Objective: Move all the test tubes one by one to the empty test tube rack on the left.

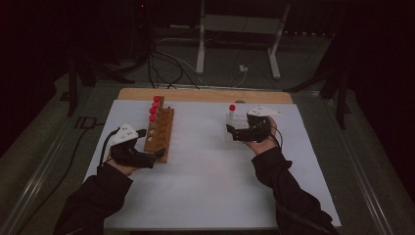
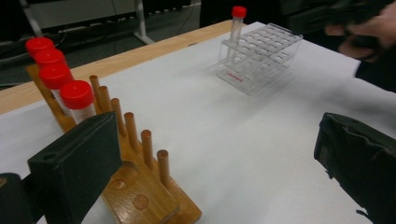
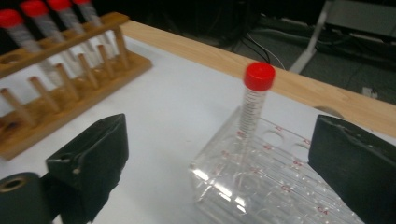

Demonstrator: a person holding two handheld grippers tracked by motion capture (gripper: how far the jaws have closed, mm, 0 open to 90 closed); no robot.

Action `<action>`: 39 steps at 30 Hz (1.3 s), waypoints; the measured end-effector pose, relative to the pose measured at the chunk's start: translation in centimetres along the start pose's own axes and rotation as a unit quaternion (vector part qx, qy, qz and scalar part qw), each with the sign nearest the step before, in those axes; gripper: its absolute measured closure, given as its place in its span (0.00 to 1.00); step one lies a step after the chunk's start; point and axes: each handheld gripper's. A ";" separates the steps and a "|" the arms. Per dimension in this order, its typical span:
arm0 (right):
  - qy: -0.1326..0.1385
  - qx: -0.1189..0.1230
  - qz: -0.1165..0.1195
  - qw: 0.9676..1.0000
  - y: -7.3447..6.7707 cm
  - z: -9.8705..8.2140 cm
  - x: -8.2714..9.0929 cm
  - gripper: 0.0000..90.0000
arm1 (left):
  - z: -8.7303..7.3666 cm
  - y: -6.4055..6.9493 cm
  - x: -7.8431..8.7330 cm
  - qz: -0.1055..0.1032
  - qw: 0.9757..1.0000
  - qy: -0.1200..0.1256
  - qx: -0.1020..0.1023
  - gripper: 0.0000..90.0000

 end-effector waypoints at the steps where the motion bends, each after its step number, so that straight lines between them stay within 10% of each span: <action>1: -0.003 -0.004 -0.003 1.000 0.2 0.0 -0.3 0.08 | -0.1 0.1 0.0 0.001 1.000 0.001 0.000 0.02; 16: -0.039 -0.049 -0.031 0.998 1.9 0.8 -4.0 0.50 | -0.3 0.1 0.3 -0.007 1.000 0.005 0.000 0.02; 39: -0.073 -0.035 -0.058 0.995 1.8 1.2 -6.3 0.83 | -0.3 0.1 0.1 -0.011 1.000 0.003 0.002 0.02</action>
Point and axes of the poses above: each handheld gripper's, and its own axes: x roughly backward along the jaws, z roughly out of its top, y roughly to its right, and after that the axes turned 7 degrees about -x, right-handed
